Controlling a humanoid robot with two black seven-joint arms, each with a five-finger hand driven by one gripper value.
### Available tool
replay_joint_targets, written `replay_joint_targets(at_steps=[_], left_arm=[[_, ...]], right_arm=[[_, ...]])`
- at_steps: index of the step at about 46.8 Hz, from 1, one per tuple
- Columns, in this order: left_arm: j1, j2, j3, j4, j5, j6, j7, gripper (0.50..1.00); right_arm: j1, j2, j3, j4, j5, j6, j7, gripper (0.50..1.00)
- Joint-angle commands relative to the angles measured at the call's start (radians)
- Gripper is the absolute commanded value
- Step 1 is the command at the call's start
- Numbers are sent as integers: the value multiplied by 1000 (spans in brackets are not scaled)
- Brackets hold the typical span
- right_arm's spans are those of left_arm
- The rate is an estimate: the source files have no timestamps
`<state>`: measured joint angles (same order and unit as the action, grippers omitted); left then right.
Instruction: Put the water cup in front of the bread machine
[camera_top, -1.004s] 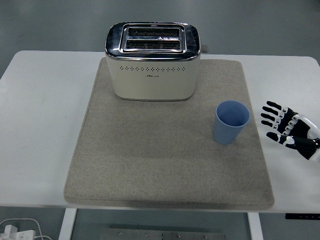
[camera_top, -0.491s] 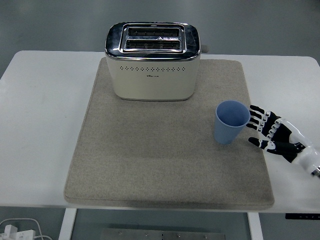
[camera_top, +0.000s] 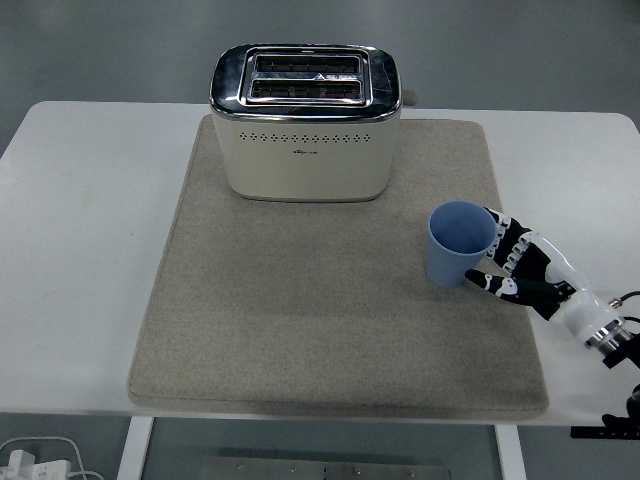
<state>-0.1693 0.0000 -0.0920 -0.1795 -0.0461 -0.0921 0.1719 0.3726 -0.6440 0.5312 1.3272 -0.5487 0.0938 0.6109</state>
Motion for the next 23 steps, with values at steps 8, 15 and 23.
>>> replay_joint_targets(at_steps=[8,15,23], left_arm=[[-1,0,0,0,0,0,0,1000],[1,0,0,0,0,0,0,1000],[1,0,-2,0,0,0,0,1000]], right_arm=[[5,23,0,-9,-5,-20,0,913],[6,49,-4,-17,-7,-25,0,913],[6,60,-4,-28,-7,-25,0,913]])
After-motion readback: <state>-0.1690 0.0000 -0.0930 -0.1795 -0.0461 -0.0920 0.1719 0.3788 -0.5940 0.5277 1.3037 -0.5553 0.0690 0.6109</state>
